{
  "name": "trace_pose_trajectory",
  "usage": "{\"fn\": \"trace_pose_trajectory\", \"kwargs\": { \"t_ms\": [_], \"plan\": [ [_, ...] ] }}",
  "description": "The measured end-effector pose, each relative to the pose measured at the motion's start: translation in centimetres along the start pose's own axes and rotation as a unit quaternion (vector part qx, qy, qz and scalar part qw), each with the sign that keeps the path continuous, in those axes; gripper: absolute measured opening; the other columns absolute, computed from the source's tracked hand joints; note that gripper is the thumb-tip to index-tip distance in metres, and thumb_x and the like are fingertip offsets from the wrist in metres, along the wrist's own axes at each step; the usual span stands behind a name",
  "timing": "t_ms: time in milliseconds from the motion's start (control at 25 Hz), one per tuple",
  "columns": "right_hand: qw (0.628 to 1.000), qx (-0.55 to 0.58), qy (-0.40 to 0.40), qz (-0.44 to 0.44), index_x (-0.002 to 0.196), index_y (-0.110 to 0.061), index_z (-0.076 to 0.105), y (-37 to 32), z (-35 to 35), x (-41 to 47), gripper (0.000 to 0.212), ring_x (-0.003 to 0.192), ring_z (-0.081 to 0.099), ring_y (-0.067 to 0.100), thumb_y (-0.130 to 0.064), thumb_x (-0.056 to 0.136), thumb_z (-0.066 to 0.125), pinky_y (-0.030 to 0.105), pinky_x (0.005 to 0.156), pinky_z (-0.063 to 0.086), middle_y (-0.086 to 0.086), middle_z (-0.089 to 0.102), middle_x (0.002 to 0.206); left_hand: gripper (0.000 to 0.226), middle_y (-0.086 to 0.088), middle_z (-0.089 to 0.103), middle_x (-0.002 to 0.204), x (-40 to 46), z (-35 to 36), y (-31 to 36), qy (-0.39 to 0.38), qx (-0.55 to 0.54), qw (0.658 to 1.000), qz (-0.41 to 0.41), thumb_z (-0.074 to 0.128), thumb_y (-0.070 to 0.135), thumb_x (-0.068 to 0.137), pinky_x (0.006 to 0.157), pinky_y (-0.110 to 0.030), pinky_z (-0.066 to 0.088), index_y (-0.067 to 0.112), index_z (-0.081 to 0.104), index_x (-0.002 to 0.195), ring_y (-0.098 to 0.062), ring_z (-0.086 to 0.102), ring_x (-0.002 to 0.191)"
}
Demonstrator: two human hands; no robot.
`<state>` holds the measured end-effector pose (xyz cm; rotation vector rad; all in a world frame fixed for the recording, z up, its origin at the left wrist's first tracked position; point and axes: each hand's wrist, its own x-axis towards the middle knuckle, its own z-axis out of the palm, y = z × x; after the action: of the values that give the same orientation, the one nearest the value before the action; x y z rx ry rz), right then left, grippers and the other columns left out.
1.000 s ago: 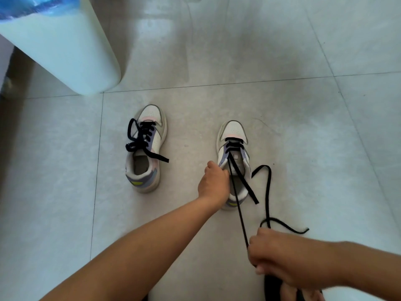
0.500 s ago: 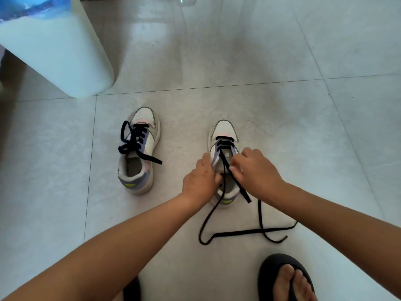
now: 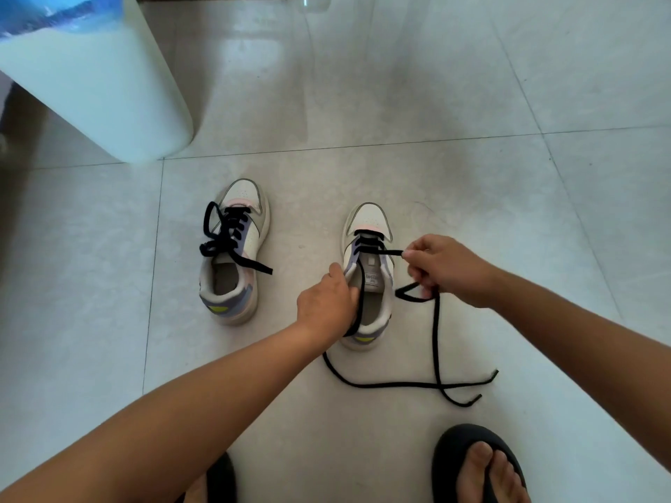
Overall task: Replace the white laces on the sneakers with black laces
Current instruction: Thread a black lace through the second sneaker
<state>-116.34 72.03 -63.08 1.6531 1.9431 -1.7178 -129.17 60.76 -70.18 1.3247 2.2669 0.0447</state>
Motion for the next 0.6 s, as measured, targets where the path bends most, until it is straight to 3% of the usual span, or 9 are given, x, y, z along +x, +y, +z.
{"fn": "trace_pose_trajectory", "kwargs": {
  "t_ms": [120, 280, 400, 520, 600],
  "plan": [
    [0.969, -0.239, -0.002, -0.057, 0.091, -0.019, 0.062, 0.9, -3.0, 0.2, 0.009, 0.07, 0.052, 0.012, -0.026, 0.094, 0.056, 0.019, 0.058, 0.038, -0.008, 0.055, 0.075, 0.03, -0.011, 0.061, 0.111, 0.6, -0.8, -1.1, 0.004, 0.009, 1.0, 0.008, 0.032, 0.031, 0.099, 0.07, -0.034, 0.038, 0.007, 0.039, 0.116, -0.032, 0.061, 0.098],
    [0.973, -0.222, 0.014, -0.068, 0.097, -0.02, 0.068, 1.2, -7.1, -0.1, 0.011, 0.073, 0.051, 0.012, -0.027, 0.09, 0.062, 0.019, 0.064, 0.037, -0.012, 0.056, 0.075, 0.028, -0.013, 0.06, 0.113, 3.2, -2.7, -2.9, 0.004, 0.015, 1.0, 0.007, 0.035, 0.031, 0.098, 0.073, -0.035, 0.038, 0.007, 0.043, 0.111, -0.034, 0.059, 0.101],
    [0.924, -0.337, 0.126, -0.132, 0.114, -0.012, 0.065, 1.9, -10.1, -0.3, 0.024, 0.09, 0.053, 0.018, -0.018, 0.093, 0.057, 0.021, 0.077, 0.032, -0.007, 0.056, 0.086, 0.029, -0.016, 0.059, 0.113, 4.4, -3.9, -3.7, 0.002, 0.032, 0.999, -0.007, 0.035, 0.03, 0.099, 0.071, -0.034, 0.034, 0.005, 0.044, 0.111, -0.035, 0.057, 0.102],
    [0.905, -0.273, 0.266, -0.191, 0.113, -0.007, 0.065, 2.7, -12.7, -1.1, 0.023, 0.097, 0.057, 0.023, -0.009, 0.095, 0.05, 0.017, 0.078, 0.033, 0.006, 0.064, 0.097, 0.033, -0.018, 0.058, 0.117, 4.6, -4.2, -4.4, -0.027, 0.031, 0.999, -0.028, 0.035, 0.031, 0.1, 0.073, -0.034, 0.036, 0.003, 0.044, 0.114, -0.035, 0.056, 0.105],
    [0.924, -0.138, 0.302, -0.191, 0.108, -0.016, 0.066, 2.7, -13.8, -2.0, 0.025, 0.08, 0.054, 0.017, -0.007, 0.096, 0.045, 0.018, 0.07, 0.037, -0.004, 0.061, 0.084, 0.04, -0.02, 0.053, 0.126, 4.8, -5.4, -4.0, -0.1, 0.039, 0.993, -0.055, 0.037, 0.035, 0.099, 0.082, -0.036, 0.04, 0.002, 0.041, 0.122, -0.035, 0.052, 0.113]
  ]
}}
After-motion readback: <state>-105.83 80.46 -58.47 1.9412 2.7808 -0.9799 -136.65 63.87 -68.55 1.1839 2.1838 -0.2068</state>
